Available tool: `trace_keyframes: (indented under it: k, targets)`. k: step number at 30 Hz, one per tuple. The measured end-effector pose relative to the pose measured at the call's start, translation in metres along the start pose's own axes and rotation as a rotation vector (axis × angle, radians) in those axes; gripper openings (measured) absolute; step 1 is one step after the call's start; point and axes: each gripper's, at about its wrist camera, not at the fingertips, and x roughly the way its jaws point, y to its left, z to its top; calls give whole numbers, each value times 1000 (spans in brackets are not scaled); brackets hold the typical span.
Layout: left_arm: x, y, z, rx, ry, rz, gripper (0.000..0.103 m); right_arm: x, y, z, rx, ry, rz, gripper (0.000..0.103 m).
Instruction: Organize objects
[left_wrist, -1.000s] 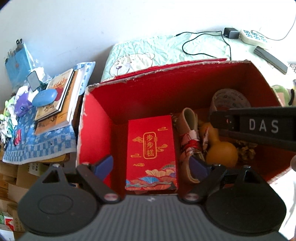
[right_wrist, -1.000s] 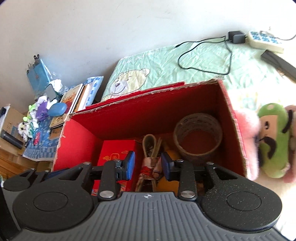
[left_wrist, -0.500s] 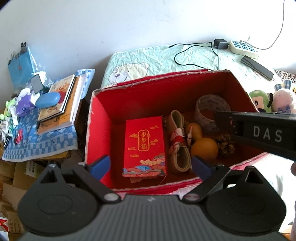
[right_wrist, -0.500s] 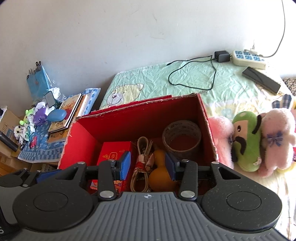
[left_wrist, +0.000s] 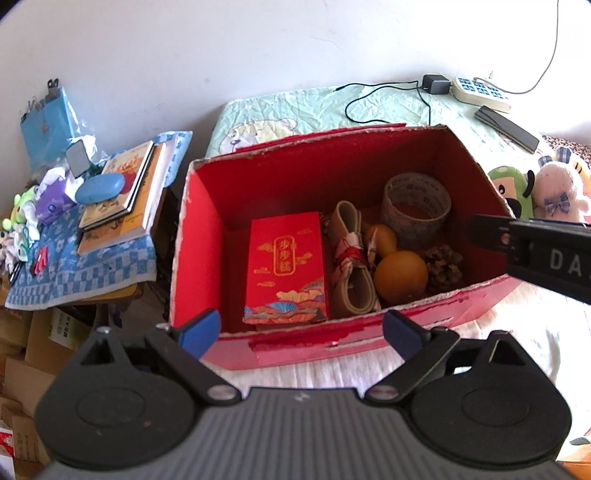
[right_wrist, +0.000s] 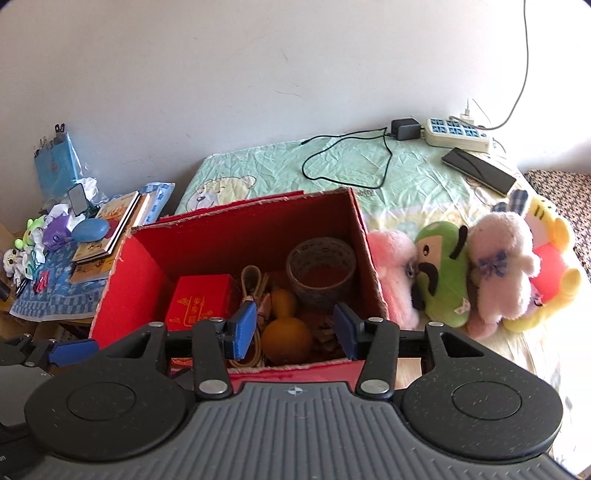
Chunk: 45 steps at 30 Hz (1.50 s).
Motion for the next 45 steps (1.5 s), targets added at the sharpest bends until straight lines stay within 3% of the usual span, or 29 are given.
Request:
trace_keyframes:
  k: [7, 12, 20, 32, 45]
  targets:
    - [-4, 1, -8, -19, 15, -4, 96, -6, 0, -10, -1, 11, -30, 58]
    - [-9, -2, -16, -20, 5, 25, 99, -13, 2, -15, -12, 15, -31, 58]
    - [-1, 7, -27, -87, 61, 13, 99, -19, 0, -26, -11, 21, -60, 63]
    - [13, 2, -50, -57, 156, 20, 99, -13, 5, -49, -20, 127, -45, 65]
    - [25, 3, -52, -61, 235, -14, 99, -1, 7, -54, 11, 217, -29, 68]
